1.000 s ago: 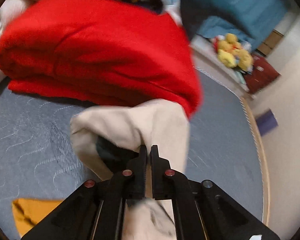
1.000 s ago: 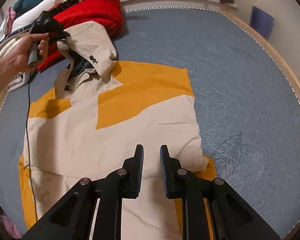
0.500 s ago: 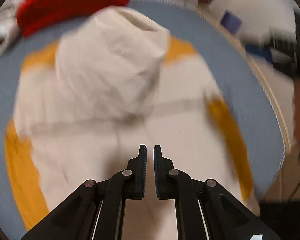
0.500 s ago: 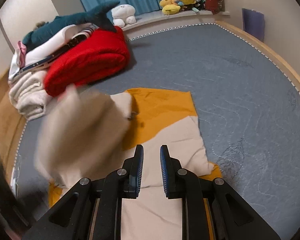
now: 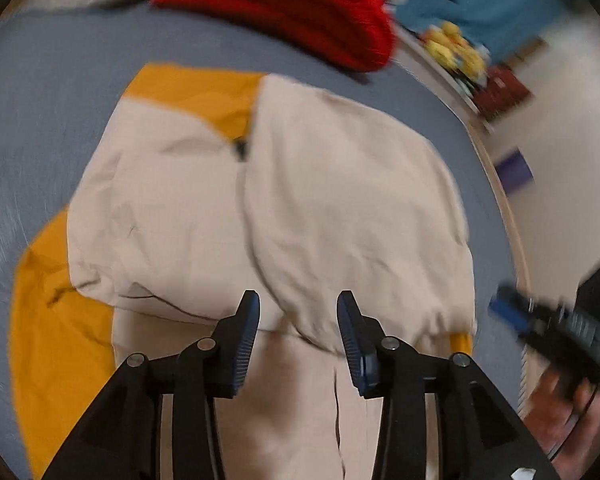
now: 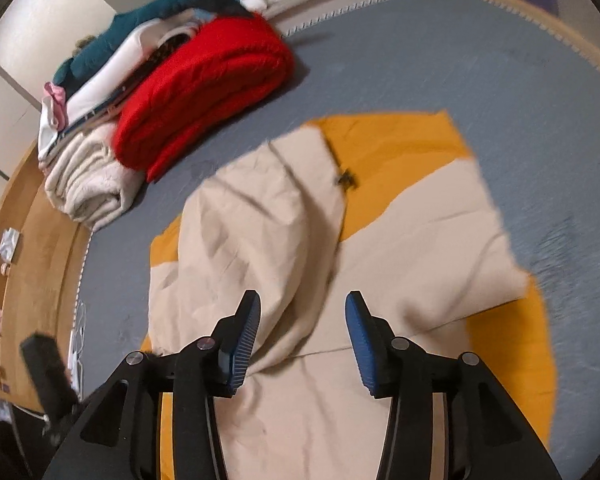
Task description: Fold large clothes
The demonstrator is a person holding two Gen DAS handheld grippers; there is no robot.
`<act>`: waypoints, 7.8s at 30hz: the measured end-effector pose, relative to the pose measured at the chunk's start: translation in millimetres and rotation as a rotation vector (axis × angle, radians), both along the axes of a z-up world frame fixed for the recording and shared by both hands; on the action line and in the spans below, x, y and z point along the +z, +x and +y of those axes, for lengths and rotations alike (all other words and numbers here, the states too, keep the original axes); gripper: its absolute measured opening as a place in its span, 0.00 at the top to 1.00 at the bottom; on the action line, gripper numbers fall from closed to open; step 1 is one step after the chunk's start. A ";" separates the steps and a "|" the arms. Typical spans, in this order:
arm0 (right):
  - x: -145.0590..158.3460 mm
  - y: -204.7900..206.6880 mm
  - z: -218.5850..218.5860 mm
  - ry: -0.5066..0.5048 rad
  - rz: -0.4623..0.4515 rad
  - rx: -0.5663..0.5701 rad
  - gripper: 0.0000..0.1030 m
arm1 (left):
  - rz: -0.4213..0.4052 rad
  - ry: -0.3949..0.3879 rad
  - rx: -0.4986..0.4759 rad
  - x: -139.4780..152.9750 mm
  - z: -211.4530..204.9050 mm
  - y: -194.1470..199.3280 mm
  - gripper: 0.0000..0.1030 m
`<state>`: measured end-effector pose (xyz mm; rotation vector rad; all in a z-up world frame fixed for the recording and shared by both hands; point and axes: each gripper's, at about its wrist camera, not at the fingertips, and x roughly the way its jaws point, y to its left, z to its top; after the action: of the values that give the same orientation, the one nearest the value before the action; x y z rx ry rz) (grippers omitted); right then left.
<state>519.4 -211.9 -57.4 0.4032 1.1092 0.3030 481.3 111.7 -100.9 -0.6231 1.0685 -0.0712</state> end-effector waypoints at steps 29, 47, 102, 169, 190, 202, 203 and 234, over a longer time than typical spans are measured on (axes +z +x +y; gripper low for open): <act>-37.9 11.6 16.9 0.164 -0.074 -0.046 0.99 | -0.084 -0.163 0.055 11.2 8.8 0.8 0.98; -42.3 5.5 16.4 -0.153 -0.080 -0.169 0.75 | -0.051 0.162 -0.164 0.6 -61.5 0.9 0.67; 107.4 -427.7 -157.5 -0.362 -0.419 -0.205 0.74 | -0.190 0.173 0.150 84.8 66.2 -411.4 0.90; 13.5 -393.9 -214.6 -0.136 -0.019 -0.112 0.96 | 0.029 0.147 0.027 54.4 69.2 -376.1 0.99; 181.2 -543.2 -263.0 -0.082 -0.217 -0.173 0.97 | -0.056 0.006 -0.077 171.9 92.5 -474.1 0.99; 126.6 -316.6 -241.9 -0.121 -0.202 -0.133 0.97 | -0.048 0.004 -0.026 69.9 119.8 -244.8 0.99; 115.9 -290.5 -239.4 -0.122 -0.185 -0.129 0.97 | -0.032 -0.005 -0.019 53.3 122.6 -223.1 0.99; -55.8 -156.6 -195.1 -0.188 0.157 0.037 0.51 | 0.156 0.088 -0.027 -21.2 123.0 -183.6 0.55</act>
<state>362.8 -406.9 -113.2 0.2429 1.2883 0.1997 297.8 234.8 -122.1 -0.5413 1.2245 0.0018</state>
